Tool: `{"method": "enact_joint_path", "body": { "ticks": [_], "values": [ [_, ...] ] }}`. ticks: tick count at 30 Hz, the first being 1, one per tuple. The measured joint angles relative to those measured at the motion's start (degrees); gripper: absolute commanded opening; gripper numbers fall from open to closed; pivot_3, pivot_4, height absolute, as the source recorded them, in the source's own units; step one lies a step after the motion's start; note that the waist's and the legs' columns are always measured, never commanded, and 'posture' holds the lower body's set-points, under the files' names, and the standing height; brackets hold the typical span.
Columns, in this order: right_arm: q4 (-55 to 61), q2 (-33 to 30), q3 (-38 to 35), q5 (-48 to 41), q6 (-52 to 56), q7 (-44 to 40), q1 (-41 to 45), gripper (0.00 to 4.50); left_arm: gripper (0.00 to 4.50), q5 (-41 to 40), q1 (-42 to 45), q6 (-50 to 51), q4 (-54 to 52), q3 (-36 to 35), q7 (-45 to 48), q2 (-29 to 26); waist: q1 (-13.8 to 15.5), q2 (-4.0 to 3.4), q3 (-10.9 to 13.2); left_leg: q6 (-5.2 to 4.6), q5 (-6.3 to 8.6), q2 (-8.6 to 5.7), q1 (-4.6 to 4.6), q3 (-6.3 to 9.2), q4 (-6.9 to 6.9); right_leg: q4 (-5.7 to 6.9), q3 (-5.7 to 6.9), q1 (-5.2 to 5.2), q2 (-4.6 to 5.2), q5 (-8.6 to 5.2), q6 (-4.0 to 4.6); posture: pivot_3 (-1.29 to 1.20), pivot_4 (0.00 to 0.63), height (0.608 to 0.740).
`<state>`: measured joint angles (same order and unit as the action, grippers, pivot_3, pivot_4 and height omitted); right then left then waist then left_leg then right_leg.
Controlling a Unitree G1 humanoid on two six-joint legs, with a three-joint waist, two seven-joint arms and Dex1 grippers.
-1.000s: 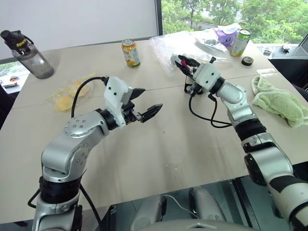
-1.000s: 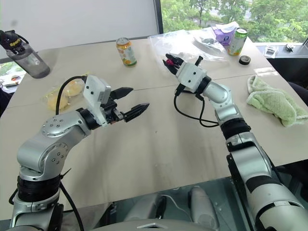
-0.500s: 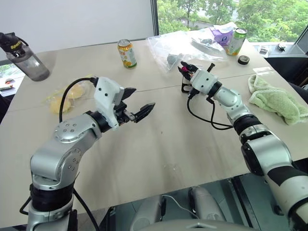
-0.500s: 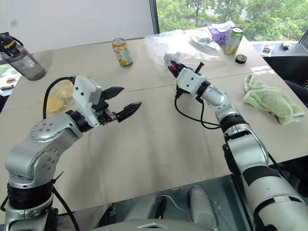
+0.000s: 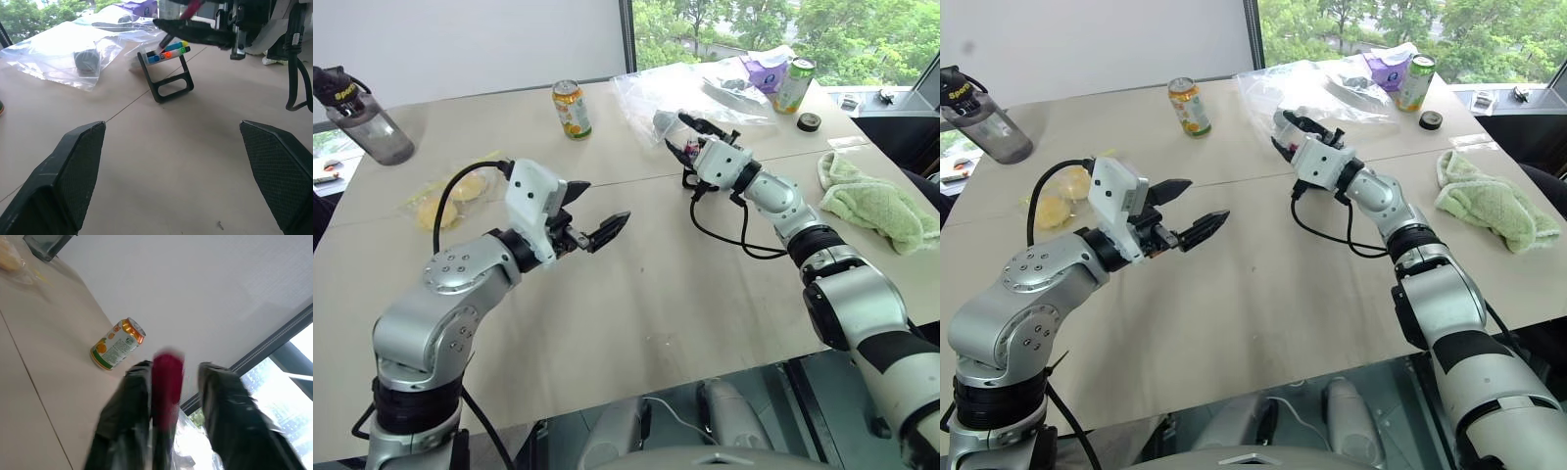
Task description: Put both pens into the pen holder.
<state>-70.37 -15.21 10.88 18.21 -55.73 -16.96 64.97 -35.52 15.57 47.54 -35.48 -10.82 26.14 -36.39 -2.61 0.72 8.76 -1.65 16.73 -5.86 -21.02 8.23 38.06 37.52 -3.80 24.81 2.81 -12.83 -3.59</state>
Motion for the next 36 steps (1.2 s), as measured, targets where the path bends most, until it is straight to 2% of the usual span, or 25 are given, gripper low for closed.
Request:
{"method": "enact_joint_path", "body": {
  "ticks": [2, 3, 18, 25, 27, 30, 32, 33, 34, 36],
  "values": [
    [-0.2, -0.1, 0.2, 0.8, -0.2, 0.7, 0.0, 4.23, 4.50, -0.2, -0.1, 0.0, 0.0, 0.0, -0.1, -0.2, 0.0, 0.00, 0.0, 0.00, 0.00, 0.00, 0.00, 0.00, 0.00, 0.00, 0.00, 0.00, 0.00, 0.00, 0.00, 0.00, 0.150, 0.739],
    [-0.3, -0.1, 0.3, 1.0, -0.4, 0.9, 0.0, 4.44, 4.50, -0.2, -0.1, 0.0, 0.0, 0.0, -0.1, -0.2, 0.0, 0.00, 0.0, 0.00, 0.00, 0.00, 0.00, 0.00, 0.00, 0.00, -0.01, 0.00, 0.00, 0.00, 0.00, 0.00, 0.150, 0.739],
    [-0.5, -0.5, 0.6, 2.8, -0.8, 2.4, 0.2, 4.44, 4.50, -0.5, -0.1, -0.4, 0.0, -0.1, 0.1, -1.7, 0.0, 0.00, 0.0, 0.01, -0.01, 0.00, 0.01, 0.00, 0.01, 0.02, -0.01, 0.00, 0.00, 0.00, 0.00, 0.00, 0.150, 0.739],
    [0.1, -3.1, -0.5, -0.2, -0.9, -1.6, -2.1, 4.44, 4.50, 0.0, 0.0, -1.5, 0.1, 0.1, 0.2, -1.6, 0.2, 0.01, 0.0, 0.01, 0.00, 0.00, 0.00, 0.01, 0.02, 0.01, 0.01, -0.01, 0.00, 0.00, 0.00, 0.00, 0.150, 0.739],
    [1.0, -4.2, -1.5, -3.3, -0.4, -5.7, -4.5, 4.44, 4.50, 0.1, 0.2, -1.9, 0.3, 0.2, 0.4, -1.4, 0.2, 0.00, 0.0, 0.01, 0.00, 0.00, 0.00, -0.01, 0.03, 0.01, 0.00, -0.02, 0.01, 0.00, 0.00, 0.00, 0.150, 0.739],
    [8.4, -5.2, -5.5, -14.8, 6.5, -19.0, -10.0, 4.44, 4.50, -0.1, 0.2, -2.7, 1.1, 0.2, 0.9, -0.7, 0.1, 0.00, 0.0, 0.01, 0.00, 0.02, -0.01, 0.00, 0.03, 0.01, -0.01, -0.02, 0.02, 0.00, 0.00, 0.00, 0.150, 0.739],
    [19.1, -6.9, -6.5, -23.2, 16.0, -28.2, -16.0, 4.44, 4.50, -0.2, -0.6, -3.5, 1.3, 0.0, 1.3, 0.2, 0.2, 0.00, 0.0, 0.00, 0.00, 0.03, -0.03, 0.04, 0.02, 0.00, 0.01, -0.02, 0.04, 0.00, 0.00, 0.00, 0.150, 0.739],
    [30.7, -9.6, -6.4, -29.5, 26.0, -34.4, -22.6, 4.44, 4.50, 0.0, -2.3, -4.8, 1.4, 0.0, 1.7, 0.5, 0.3, -0.03, 0.0, -0.01, 0.02, 0.03, -0.06, 0.07, -0.01, -0.06, 0.04, -0.02, 0.08, 0.00, 0.00, 0.00, 0.150, 0.739],
    [36.3, -11.4, -6.4, -32.6, 31.7, -37.4, -26.5, 4.44, 4.50, 0.3, -3.7, -5.7, 1.5, -0.2, 1.8, 0.8, 0.4, -0.04, 0.0, -0.02, 0.03, 0.03, -0.06, 0.08, -0.03, -0.08, 0.06, -0.01, 0.08, 0.00, 0.00, 0.00, 0.150, 0.739],
    [52.1, -17.2, -6.3, -40.2, 46.4, -42.3, -39.1, 4.44, 4.50, 1.9, -7.8, -9.7, 2.1, -1.2, 0.5, 4.8, 1.0, -0.17, 0.0, -0.09, 0.08, 0.02, -0.15, 0.10, -0.04, -0.24, 0.10, -0.01, 0.12, 0.00, 0.00, 0.00, 0.150, 0.739]
  ]
}}
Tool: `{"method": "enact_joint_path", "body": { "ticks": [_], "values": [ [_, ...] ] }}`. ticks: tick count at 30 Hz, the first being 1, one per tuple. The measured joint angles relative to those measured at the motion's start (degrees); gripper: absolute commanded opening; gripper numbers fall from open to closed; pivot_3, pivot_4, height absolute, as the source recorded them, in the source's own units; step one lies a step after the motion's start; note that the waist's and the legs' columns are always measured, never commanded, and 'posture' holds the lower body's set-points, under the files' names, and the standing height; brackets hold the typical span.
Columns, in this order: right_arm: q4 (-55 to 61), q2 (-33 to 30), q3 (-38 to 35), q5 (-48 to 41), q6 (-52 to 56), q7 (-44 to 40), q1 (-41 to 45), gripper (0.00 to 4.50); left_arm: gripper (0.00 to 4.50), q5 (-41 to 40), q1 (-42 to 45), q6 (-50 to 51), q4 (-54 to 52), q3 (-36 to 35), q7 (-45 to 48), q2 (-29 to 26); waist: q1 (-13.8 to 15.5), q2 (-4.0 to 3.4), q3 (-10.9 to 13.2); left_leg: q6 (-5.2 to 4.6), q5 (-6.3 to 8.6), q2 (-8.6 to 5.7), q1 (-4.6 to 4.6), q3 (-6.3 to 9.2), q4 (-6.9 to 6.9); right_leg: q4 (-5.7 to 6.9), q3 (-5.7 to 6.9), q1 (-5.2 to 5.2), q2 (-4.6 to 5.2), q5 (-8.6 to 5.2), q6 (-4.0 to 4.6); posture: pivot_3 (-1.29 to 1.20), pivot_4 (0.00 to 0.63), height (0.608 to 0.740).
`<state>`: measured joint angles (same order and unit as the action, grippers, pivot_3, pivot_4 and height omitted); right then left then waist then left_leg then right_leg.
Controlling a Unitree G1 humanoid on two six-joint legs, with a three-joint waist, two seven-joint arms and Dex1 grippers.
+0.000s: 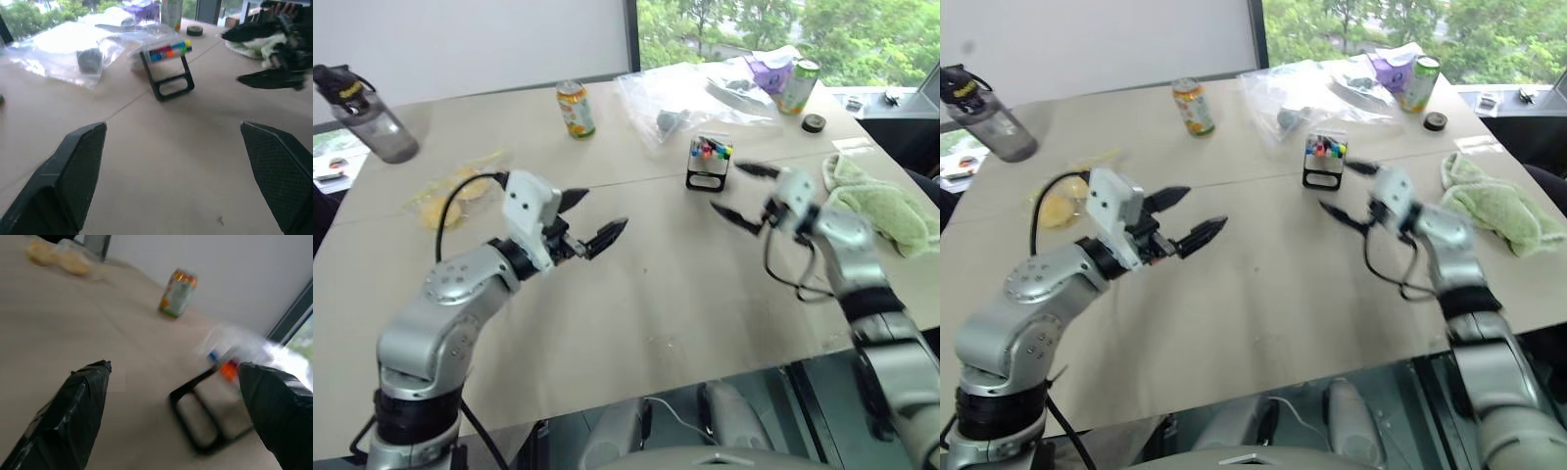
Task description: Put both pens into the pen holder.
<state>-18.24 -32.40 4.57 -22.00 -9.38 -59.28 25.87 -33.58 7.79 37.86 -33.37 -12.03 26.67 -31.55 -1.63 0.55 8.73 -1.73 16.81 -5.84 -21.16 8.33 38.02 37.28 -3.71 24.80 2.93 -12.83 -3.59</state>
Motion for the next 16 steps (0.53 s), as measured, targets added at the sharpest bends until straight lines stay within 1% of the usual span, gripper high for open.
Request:
{"method": "enact_joint_path", "body": {
  "ticks": [1, 2, 4, 5, 9, 12, 16],
  "values": [
    [3.4, -1.2, 0.0, -1.4, 3.5, -0.9, -3.3, 4.44, 4.50, 1.0, -2.1, -1.4, 0.6, -0.3, -0.3, 0.6, 0.1, -0.01, 0.0, 0.00, 0.01, 0.01, 0.02, -0.05, -0.01, -0.02, -0.05, 0.01, -0.02, 0.00, 0.00, 0.00, 0.150, 0.739],
    [8.9, -3.2, -0.1, -3.2, 7.8, -1.3, -8.9, 4.44, 4.50, 3.4, -6.3, -4.2, 1.3, -0.4, 0.2, 0.1, -0.1, -0.02, 0.0, 0.01, 0.01, 0.01, 0.04, -0.10, -0.04, 0.00, -0.12, 0.02, -0.03, 0.00, 0.00, 0.00, 0.150, 0.739],
    [13.6, -5.2, -1.1, -4.5, 11.9, -1.2, -15.4, 4.44, 4.50, 5.5, -13.4, -7.4, 1.8, -0.6, 2.3, -0.8, -0.4, -0.07, 0.0, 0.01, 0.02, 0.02, 0.19, -0.25, -0.13, 0.05, -0.29, -0.01, -0.03, 0.00, 0.00, 0.00, 0.150, 0.739],
    [15.4, -5.9, -1.9, -5.1, 13.5, -1.0, -18.2, 4.44, 4.50, 6.1, -17.3, -8.5, 2.1, -0.7, 3.5, -0.7, -0.4, -0.06, 0.0, 0.00, 0.02, 0.03, 0.27, -0.31, -0.13, 0.08, -0.34, -0.07, -0.03, 0.00, -0.01, 0.00, 0.150, 0.739],
    [24.4, -7.0, -6.9, -8.7, 17.9, 0.1, -25.1, 4.44, 4.50, 6.3, -25.9, -13.5, 1.6, -2.1, 6.9, 0.6, 0.8, -0.10, 0.1, -0.24, 0.17, 0.09, 0.45, -0.28, 0.09, 0.10, -0.21, -0.39, -0.02, 0.00, -0.02, 0.00, 0.150, 0.739],
    [27.3, -7.3, -9.5, -10.0, 19.7, 0.8, -27.2, 4.44, 4.50, 6.6, -30.0, -15.5, 1.6, -3.9, 7.6, 1.0, 1.2, -0.10, 0.1, -0.26, 0.18, 0.10, 0.57, -0.08, 0.26, -0.06, -0.05, -0.71, -0.01, -0.01, -0.03, 0.00, 0.150, 0.739],
    [28.4, -7.3, -10.1, -9.7, 20.4, 1.1, -27.3, 4.44, 4.50, 8.2, -33.7, -20.1, 2.9, -6.0, 9.3, 1.0, 1.5, -0.11, 0.1, -0.26, 0.19, 0.11, 0.55, -0.05, 0.27, -0.18, 0.21, -0.76, 0.02, 0.00, -0.02, 0.00, 0.150, 0.739]
  ]
}}
